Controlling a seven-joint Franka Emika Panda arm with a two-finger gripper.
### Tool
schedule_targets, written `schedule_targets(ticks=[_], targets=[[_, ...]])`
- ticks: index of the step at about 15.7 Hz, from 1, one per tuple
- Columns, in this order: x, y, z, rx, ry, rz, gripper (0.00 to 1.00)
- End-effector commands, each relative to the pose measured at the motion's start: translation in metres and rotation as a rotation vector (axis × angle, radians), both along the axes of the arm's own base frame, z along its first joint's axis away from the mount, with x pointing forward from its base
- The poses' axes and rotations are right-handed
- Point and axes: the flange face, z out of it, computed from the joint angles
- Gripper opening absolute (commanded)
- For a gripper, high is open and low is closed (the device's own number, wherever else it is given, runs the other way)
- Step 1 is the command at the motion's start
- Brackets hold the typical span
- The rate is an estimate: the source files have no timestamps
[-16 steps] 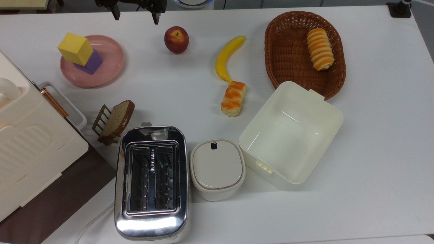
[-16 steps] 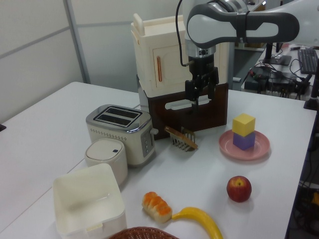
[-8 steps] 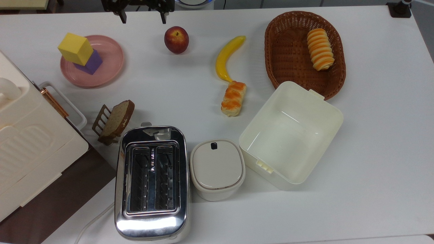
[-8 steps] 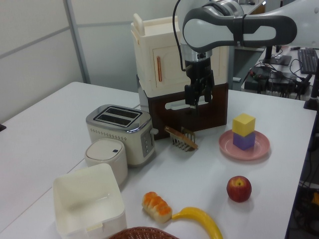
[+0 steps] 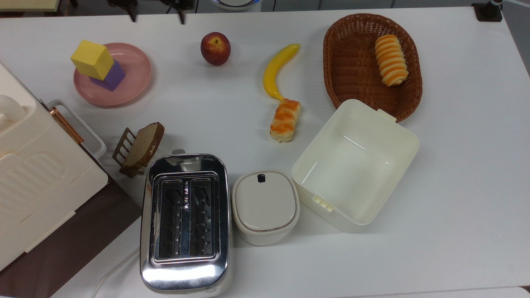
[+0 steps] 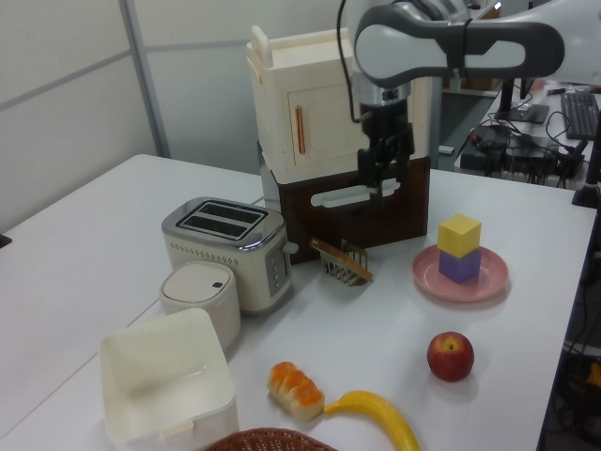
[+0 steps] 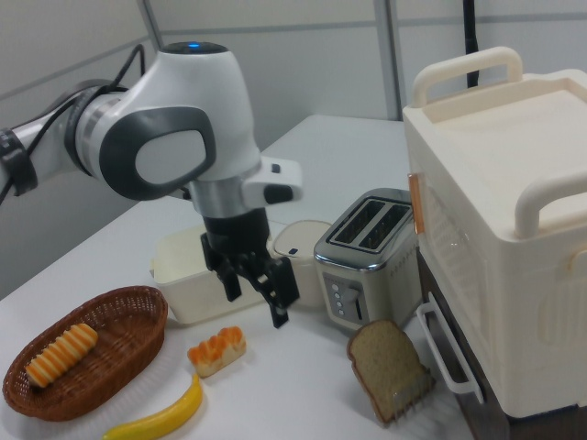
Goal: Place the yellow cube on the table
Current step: 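Move the open gripper toward the yellow cube on the pink plate, then lower the gripper around the yellow cube atop the purple cube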
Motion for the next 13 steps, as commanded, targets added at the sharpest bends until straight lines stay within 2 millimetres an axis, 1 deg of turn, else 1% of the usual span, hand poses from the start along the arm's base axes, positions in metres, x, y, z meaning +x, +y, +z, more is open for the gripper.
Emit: schedule_targets(ticks=[1, 2, 3, 4, 5, 7, 9, 11, 13], targets=[[-0.034, -0.063, 0.006, 0.036, -0.001, -0.122, 1.00], [-0.039, -0.081, 0.003, 0.042, -0.019, -0.160, 1.00], [-0.044, -0.099, -0.005, 0.043, -0.027, -0.195, 1.00], [-0.048, -0.112, -0.012, 0.040, -0.035, -0.221, 1.00], [-0.050, -0.121, -0.021, 0.038, -0.038, -0.237, 1.00], [-0.055, -0.141, -0.047, 0.019, -0.054, -0.270, 1.00], [-0.055, -0.151, -0.067, 0.003, -0.080, -0.284, 1.00], [-0.048, -0.160, -0.085, -0.026, -0.079, -0.278, 1.00], [-0.045, -0.167, -0.099, -0.047, -0.066, -0.274, 1.00]])
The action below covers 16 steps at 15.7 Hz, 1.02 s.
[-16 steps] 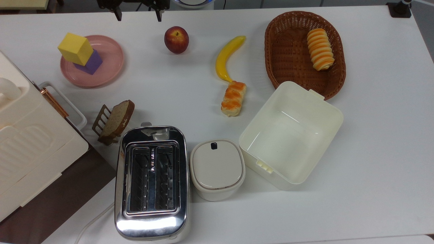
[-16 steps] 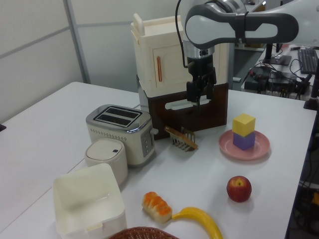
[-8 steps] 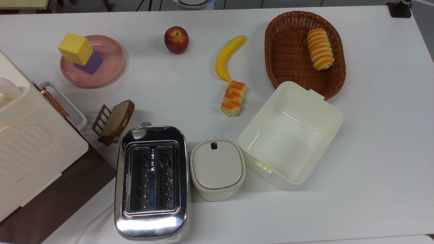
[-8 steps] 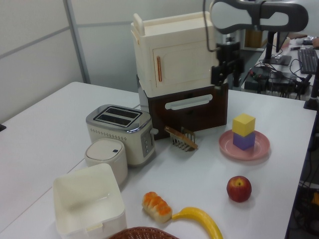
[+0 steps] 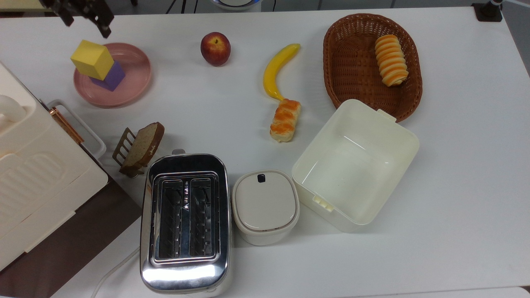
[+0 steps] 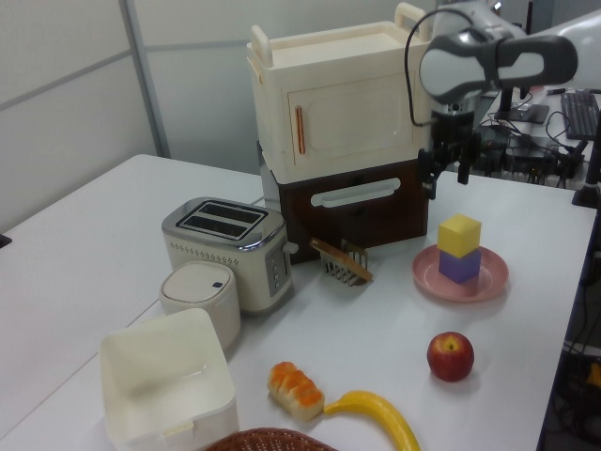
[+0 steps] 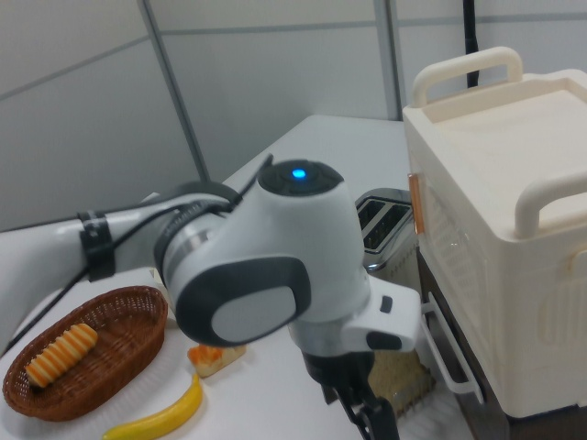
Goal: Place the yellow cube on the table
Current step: 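Lower the gripper around the yellow cube atop the purple cube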
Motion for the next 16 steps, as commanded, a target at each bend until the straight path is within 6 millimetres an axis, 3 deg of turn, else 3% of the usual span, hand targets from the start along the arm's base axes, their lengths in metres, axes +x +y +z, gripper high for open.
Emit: schedule_targets(ticks=[1, 7, 16], targets=[[0.001, -0.007, -0.022, -0.046, 0.015, 0.018, 1.00], [0.003, -0.018, -0.055, -0.103, 0.092, 0.051, 1.00], [-0.003, -0.026, -0.078, -0.142, 0.145, 0.075, 1.00]])
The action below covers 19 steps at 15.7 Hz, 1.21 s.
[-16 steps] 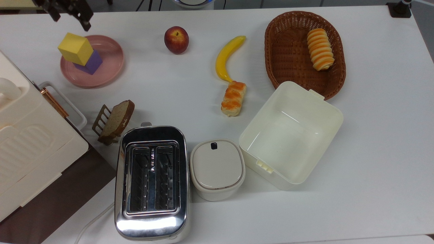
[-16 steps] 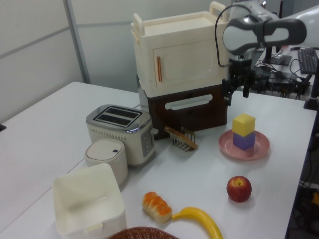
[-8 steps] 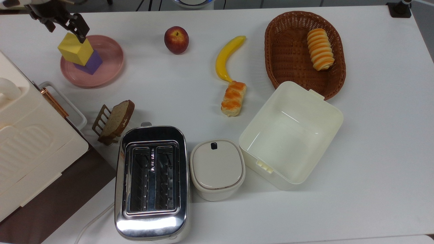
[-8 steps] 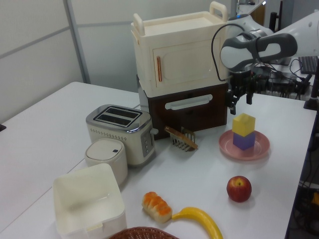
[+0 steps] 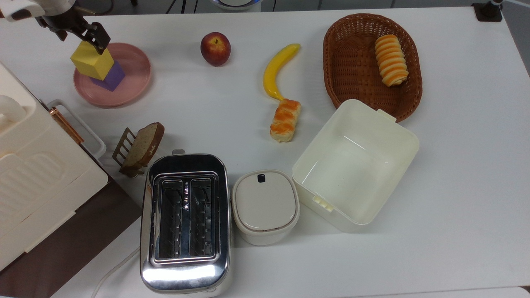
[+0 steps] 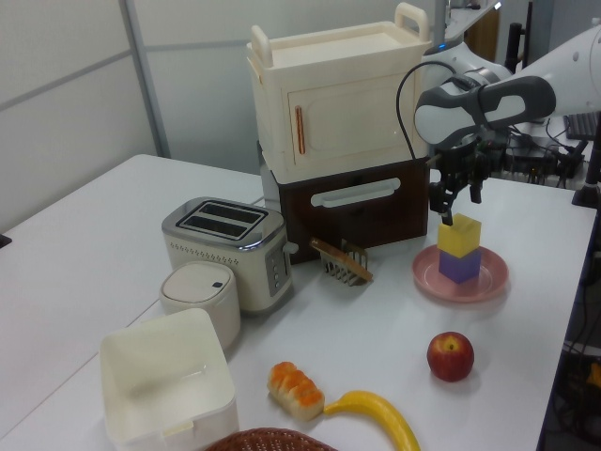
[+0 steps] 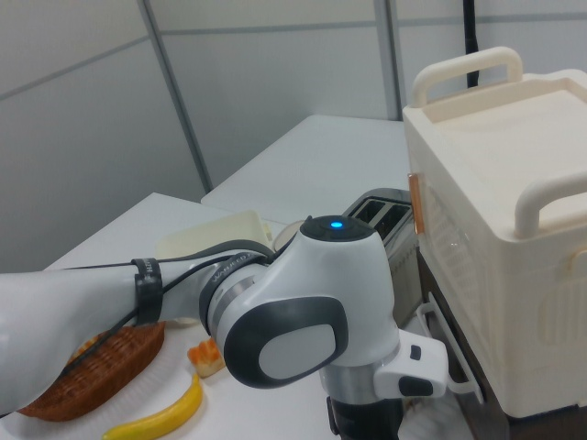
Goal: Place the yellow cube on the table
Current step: 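Lower the gripper around the yellow cube atop the purple cube, then close the gripper on the yellow cube and lift it off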
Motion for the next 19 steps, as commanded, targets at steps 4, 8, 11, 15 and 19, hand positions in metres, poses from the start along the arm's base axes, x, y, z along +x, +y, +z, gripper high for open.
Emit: schedule_targets(ticks=[4, 8, 11, 15, 19], targets=[[-0.003, -0.002, -0.022, -0.031, -0.010, 0.031, 1.00], [-0.003, -0.002, -0.025, -0.035, -0.004, 0.035, 1.00], [-0.004, -0.002, -0.027, -0.037, 0.003, 0.038, 1.00], [-0.004, -0.003, -0.038, -0.038, 0.011, 0.044, 1.00], [-0.004, -0.007, -0.042, -0.039, 0.007, 0.041, 0.27]])
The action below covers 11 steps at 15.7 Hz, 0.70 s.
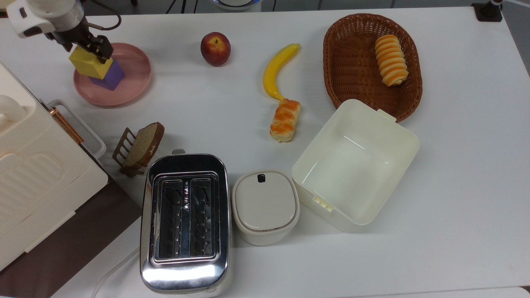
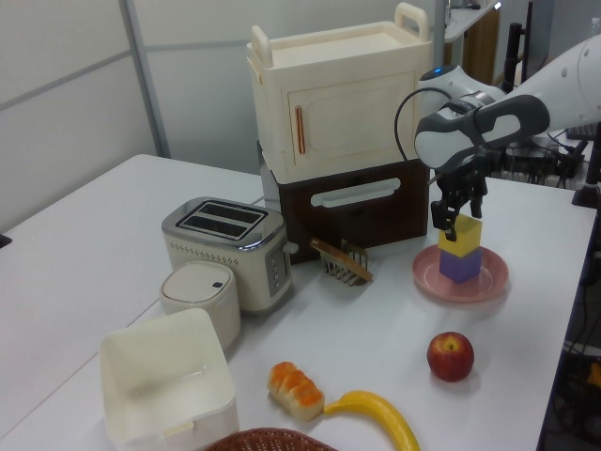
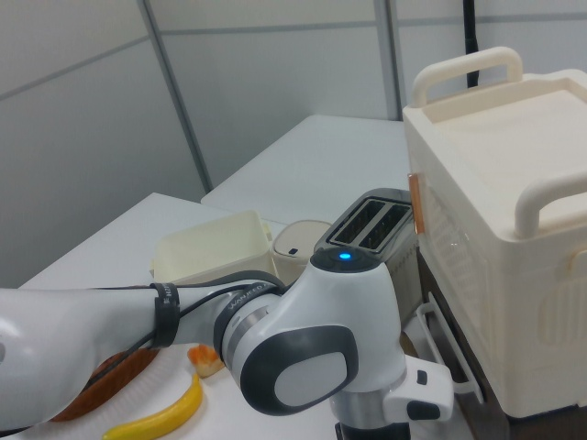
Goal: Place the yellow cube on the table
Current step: 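Close the gripper on the yellow cube and lift it off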
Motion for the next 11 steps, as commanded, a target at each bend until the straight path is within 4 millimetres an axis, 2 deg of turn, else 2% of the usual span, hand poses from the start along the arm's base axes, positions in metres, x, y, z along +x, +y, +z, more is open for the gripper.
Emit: schedule_targets(ticks=[1, 3, 6, 10, 11], targets=[[-0.005, -0.004, -0.003, -0.019, -0.014, 0.012, 0.23], [-0.003, -0.004, -0.001, -0.028, -0.035, 0.015, 0.14], [-0.002, -0.003, 0.005, -0.030, -0.040, 0.015, 0.13], [0.007, 0.023, 0.042, -0.055, -0.099, -0.004, 0.13], [0.007, 0.030, 0.057, -0.066, -0.121, -0.013, 0.13]])
